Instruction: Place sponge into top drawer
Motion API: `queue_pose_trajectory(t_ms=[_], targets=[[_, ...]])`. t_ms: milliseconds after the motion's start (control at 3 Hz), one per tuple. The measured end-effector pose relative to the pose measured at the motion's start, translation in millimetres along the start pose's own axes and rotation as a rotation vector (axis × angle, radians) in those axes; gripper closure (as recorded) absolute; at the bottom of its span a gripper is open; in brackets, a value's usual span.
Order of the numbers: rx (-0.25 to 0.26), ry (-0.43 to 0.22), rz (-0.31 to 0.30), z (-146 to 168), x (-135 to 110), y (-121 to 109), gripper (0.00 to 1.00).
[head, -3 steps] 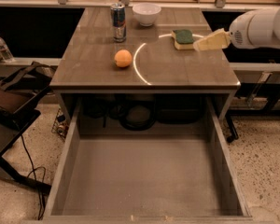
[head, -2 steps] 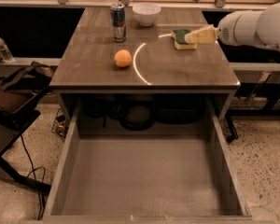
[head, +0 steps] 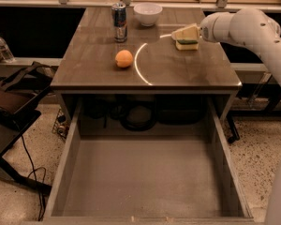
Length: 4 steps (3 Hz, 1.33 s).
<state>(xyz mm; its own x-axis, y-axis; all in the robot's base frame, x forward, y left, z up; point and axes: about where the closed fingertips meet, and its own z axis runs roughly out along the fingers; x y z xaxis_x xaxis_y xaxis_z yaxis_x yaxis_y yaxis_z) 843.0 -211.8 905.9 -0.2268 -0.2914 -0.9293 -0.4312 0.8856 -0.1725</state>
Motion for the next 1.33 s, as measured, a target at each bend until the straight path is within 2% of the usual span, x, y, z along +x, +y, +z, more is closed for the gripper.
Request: queue_pose_trajectory(t_ms=[333, 667, 1000, 1333], targets=[[-0.027, 0.010, 0.011, 26, 7, 9, 0.00], [-0.055, 0.031, 0.069, 44, 24, 20, 0.03], [-0.059, 0.046, 0.155, 48, 47, 25, 0.33], [-0.061, 0.046, 0.151, 50, 47, 27, 0.56]])
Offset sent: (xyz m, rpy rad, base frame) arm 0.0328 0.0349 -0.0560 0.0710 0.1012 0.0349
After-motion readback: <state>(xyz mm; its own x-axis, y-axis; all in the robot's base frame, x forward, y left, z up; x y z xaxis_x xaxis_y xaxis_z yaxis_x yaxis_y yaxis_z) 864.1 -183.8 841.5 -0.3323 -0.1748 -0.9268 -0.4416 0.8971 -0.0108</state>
